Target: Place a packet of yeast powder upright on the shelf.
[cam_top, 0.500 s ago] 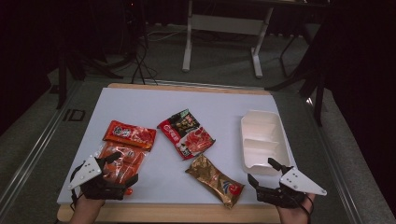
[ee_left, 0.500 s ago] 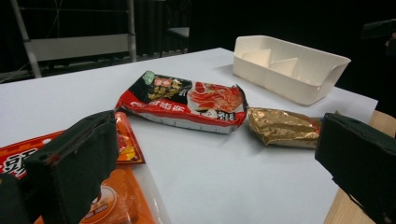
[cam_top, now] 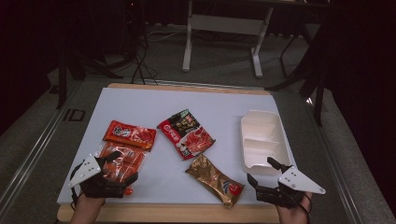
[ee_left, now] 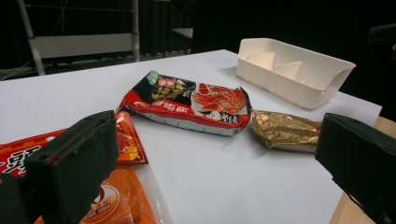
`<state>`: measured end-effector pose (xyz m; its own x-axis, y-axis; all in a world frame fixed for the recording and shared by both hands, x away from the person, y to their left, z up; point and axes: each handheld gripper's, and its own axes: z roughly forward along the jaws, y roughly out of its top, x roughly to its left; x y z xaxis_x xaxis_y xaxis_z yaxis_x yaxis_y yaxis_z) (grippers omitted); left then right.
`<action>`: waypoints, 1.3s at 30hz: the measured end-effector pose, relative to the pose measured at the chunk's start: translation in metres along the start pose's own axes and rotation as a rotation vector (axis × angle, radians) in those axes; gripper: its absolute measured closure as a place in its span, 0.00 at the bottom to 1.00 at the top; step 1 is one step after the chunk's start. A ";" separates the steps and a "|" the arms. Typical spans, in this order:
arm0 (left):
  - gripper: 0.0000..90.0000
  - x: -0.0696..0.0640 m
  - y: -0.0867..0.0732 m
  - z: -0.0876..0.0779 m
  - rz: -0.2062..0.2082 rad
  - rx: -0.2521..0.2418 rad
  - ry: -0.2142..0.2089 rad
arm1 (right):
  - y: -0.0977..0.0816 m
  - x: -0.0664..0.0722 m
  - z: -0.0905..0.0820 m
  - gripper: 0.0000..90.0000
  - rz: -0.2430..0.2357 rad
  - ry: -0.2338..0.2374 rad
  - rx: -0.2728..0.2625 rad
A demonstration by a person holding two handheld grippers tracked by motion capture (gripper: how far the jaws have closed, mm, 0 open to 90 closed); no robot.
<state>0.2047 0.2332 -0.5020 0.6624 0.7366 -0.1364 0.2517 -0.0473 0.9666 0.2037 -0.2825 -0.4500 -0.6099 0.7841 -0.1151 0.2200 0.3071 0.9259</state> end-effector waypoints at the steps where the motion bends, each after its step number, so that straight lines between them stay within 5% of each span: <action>1: 0.00 0.000 0.000 0.000 -0.002 0.000 0.000 | 0.002 0.001 -0.001 0.15 -0.004 -0.003 -0.001; 12: 0.00 -0.001 -0.002 0.002 0.004 0.012 -0.021 | 0.026 -0.005 0.005 0.14 0.025 -0.003 0.056; 23: 0.00 -0.002 -0.002 0.002 0.002 0.007 -0.016 | 0.057 0.001 0.030 0.13 -0.051 0.023 0.117; 29: 0.00 -0.002 -0.002 0.003 0.001 0.008 -0.016 | 0.071 0.008 0.053 0.13 -0.057 0.128 0.149; 37: 0.00 -0.001 -0.002 0.003 -0.002 0.008 -0.020 | 0.080 0.020 0.081 0.11 -0.051 0.195 0.176; 39: 0.00 -0.002 -0.002 0.002 0.001 0.010 -0.021 | 0.079 0.027 0.096 0.11 -0.070 0.241 0.232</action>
<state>0.2047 0.2303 -0.5041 0.6772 0.7224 -0.1400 0.2581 -0.0550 0.9646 0.2775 -0.1855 -0.4143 -0.7857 0.6155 -0.0615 0.3218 0.4916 0.8092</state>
